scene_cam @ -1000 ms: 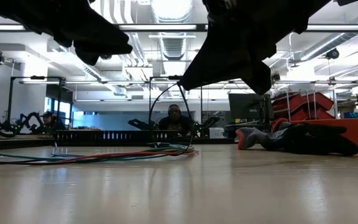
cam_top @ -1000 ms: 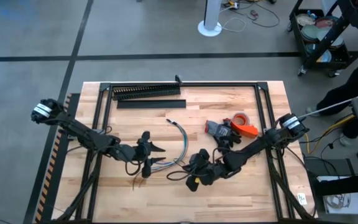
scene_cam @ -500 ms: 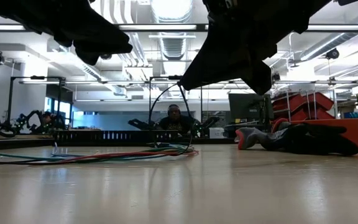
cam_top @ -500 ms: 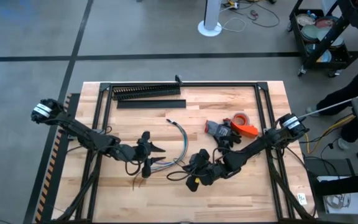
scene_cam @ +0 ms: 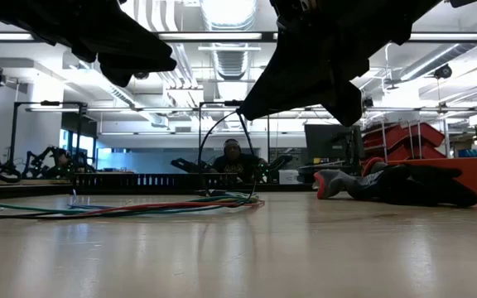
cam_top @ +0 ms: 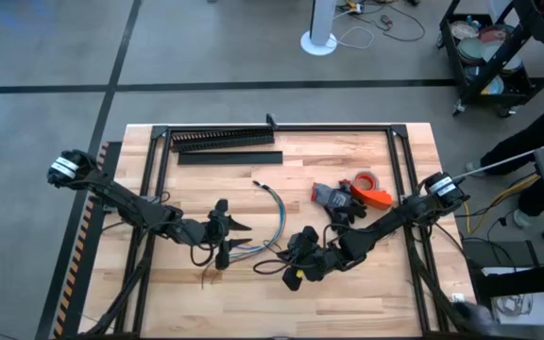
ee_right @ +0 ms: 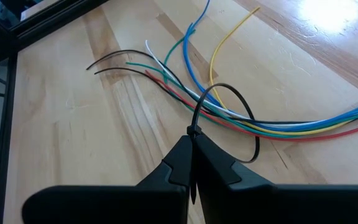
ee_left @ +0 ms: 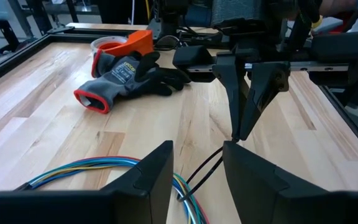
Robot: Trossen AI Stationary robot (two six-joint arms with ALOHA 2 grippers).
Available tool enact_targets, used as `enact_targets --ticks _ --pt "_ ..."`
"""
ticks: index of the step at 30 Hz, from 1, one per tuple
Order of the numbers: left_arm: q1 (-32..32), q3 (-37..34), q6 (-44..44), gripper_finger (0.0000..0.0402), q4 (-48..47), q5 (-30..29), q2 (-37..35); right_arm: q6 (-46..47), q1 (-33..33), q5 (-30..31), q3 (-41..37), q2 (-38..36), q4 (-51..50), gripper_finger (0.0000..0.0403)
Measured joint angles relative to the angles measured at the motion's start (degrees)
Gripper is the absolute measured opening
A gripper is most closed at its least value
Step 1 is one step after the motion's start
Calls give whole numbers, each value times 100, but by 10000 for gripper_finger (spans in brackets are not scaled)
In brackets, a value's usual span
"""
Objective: Ziptie cables
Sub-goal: Wrap the black zip tie on the cable
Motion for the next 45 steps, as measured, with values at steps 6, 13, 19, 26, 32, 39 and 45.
enact_targets --ticks 6,13,19,26,32,39,45 --pt "0 0 -3 125 -1 0 0 0 0 0 0 0 0 0" --pt "0 0 -3 116 -1 0 -4 0 0 -1 -1 0 0 0" --pt "0 0 -3 124 0 0 -42 -2 2 -15 -2 0 0 0" --pt "-4 0 -79 139 -22 0 -66 -6 2 -13 -2 0 -1 0" --pt "0 -2 -174 147 138 33 231 22 -9 -7 -2 0 0 0" --pt "10 -4 512 146 1719 47 1096 149 -98 2 -2 0 36 0" --pt "222 -4 834 137 2041 549 1381 199 -182 -40 89 0 254 0"
